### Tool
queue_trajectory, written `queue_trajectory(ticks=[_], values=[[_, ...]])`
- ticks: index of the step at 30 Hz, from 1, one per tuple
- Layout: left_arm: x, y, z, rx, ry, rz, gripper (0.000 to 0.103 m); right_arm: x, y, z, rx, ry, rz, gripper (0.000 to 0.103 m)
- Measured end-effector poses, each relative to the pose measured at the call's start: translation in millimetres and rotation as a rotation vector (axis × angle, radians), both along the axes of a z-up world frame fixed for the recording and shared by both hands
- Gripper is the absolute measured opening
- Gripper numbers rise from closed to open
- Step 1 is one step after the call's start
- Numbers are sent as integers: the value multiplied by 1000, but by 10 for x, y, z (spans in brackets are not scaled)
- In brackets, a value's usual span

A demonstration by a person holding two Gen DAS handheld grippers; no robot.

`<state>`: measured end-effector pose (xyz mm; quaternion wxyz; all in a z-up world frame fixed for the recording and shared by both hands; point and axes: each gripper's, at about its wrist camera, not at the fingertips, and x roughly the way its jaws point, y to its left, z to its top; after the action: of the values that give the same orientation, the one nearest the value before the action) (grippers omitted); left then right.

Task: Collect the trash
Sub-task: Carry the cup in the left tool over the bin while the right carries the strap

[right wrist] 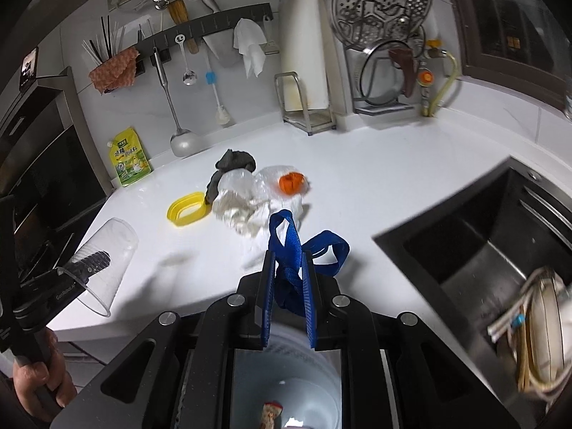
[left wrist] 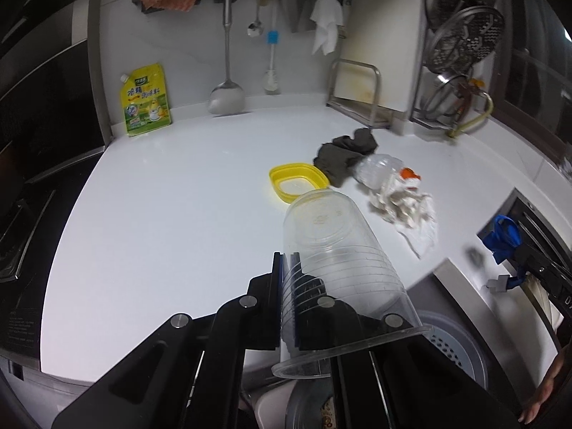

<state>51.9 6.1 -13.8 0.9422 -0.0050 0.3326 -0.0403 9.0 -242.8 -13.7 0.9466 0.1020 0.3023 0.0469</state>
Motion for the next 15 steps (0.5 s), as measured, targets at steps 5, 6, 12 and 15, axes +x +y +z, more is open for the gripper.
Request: queue_trajectory(ticks=[5,6,12,15], values=[[-268,-56,-7,13,-10,-54,5,-318,83,-77,0,17,-34,15],[-308,-61,-11,14,-11,-61,5,-375,94,-95,7,20,-39,15],[-567,-100,-75,14,-1,-108,5,-637,213,-146,-1,32,-52,15],[-671,-146,-119,9,6,-135,5,-737,303,-176,-19,35,-49,15]])
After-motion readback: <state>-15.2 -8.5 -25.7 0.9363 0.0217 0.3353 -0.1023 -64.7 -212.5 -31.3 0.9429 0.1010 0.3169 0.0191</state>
